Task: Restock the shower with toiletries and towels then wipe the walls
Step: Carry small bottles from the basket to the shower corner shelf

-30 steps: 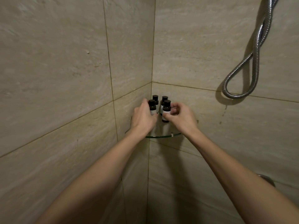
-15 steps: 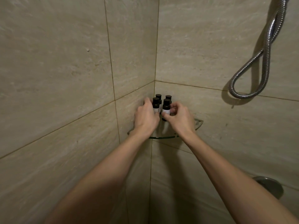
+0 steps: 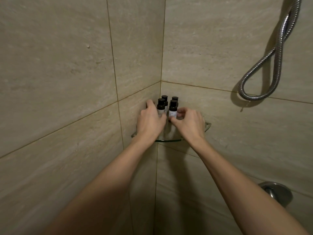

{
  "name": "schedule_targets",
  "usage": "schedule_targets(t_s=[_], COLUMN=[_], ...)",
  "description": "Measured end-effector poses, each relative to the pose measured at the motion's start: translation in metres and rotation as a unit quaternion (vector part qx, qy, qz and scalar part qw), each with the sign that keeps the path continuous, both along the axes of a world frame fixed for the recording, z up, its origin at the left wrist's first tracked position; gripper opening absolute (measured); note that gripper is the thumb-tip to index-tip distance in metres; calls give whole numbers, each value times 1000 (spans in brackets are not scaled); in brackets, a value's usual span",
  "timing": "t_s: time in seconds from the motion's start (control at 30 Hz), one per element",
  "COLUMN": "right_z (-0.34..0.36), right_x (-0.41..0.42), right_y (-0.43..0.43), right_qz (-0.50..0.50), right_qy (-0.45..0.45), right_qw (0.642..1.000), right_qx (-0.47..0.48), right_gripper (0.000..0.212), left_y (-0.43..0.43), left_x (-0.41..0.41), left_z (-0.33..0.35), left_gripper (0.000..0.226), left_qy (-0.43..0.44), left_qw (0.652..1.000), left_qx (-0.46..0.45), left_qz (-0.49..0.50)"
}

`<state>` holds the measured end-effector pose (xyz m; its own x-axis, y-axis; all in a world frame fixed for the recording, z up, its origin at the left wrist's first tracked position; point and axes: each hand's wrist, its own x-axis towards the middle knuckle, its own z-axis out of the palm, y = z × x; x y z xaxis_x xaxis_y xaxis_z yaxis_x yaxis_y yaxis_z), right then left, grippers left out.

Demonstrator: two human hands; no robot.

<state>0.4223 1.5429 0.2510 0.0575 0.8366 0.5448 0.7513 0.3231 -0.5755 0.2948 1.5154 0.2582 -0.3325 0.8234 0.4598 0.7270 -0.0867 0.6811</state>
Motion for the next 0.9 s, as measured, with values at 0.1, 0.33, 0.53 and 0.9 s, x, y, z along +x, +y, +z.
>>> schedule_targets(t_s=[0.1,0.33,0.53,0.9], right_z=[-8,-56,-159,-374], right_x=[13,56,108,248], right_y=[-8,-54,-95,-263], right_qz=[-3,3,-15,-148], right_qy=[39,143,184,179], right_qw=[999,986,983,842], right_qx=[25,91,21,-487], right_gripper=[30,15,16,19], left_y=[-21,-88,-125,-181], left_x=[-3,7,30,72], left_z=[-7,-71,-169,-362], left_gripper=[47,9,16,4], left_qy=[-13,26,101,-79], left_qw=[998,950,986,806], left_qx=[60,308,95,-530], left_qz=[-26,-43,-91,-252])
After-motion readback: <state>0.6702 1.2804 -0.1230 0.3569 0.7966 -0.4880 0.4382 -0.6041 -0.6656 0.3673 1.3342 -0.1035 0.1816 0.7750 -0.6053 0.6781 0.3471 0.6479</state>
